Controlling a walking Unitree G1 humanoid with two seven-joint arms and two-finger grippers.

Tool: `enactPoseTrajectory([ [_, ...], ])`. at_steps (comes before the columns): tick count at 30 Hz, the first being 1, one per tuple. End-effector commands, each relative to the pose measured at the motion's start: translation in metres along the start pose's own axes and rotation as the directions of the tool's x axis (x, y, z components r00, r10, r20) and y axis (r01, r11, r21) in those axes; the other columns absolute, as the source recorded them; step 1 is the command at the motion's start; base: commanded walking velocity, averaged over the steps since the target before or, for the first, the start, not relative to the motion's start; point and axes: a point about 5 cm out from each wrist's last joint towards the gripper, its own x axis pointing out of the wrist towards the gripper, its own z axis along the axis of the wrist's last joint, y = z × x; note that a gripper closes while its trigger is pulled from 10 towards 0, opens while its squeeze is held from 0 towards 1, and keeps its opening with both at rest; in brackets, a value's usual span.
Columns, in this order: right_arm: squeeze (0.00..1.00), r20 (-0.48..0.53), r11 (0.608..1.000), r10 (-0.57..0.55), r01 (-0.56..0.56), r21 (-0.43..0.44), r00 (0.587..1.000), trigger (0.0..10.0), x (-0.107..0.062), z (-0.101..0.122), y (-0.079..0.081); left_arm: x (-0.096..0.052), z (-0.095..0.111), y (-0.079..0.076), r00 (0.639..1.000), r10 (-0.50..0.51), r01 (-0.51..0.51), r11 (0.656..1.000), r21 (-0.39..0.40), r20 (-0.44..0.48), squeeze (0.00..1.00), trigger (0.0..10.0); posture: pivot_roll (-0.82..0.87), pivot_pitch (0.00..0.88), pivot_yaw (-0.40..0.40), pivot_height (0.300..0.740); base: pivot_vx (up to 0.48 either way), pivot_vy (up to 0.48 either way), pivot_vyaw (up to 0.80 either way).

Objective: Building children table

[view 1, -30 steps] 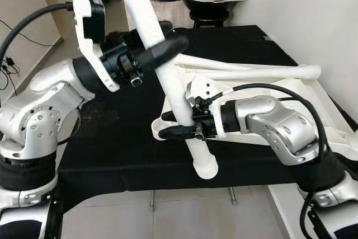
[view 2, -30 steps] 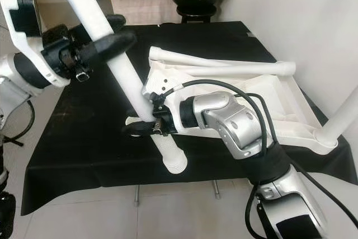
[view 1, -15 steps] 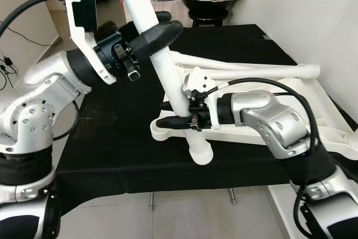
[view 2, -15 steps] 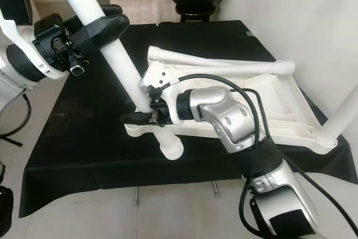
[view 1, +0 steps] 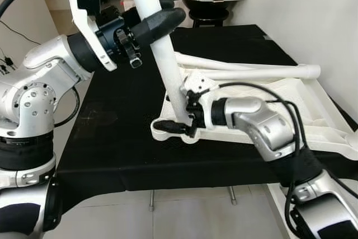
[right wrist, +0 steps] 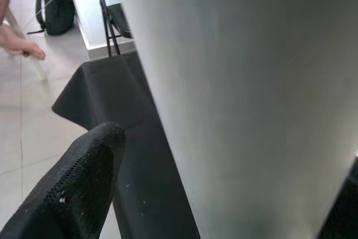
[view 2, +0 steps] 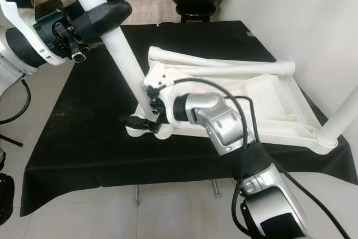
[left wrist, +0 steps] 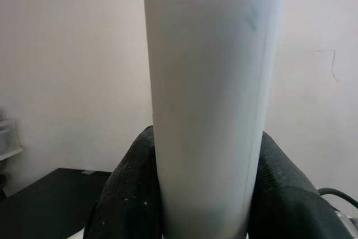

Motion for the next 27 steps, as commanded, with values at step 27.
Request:
enactPoseTrajectory([
  [27,0.00,0.178,0.993,-0.016,-0.004,0.114,0.984,10.0,0.058,-0.013,0.018,0.008,0.018,0.000,0.991,-0.032,0.036,0.999,-0.029,0.130,0.00,0.0,-0.07,0.064,0.013,0.740,0.000,0.000,0.00],
])
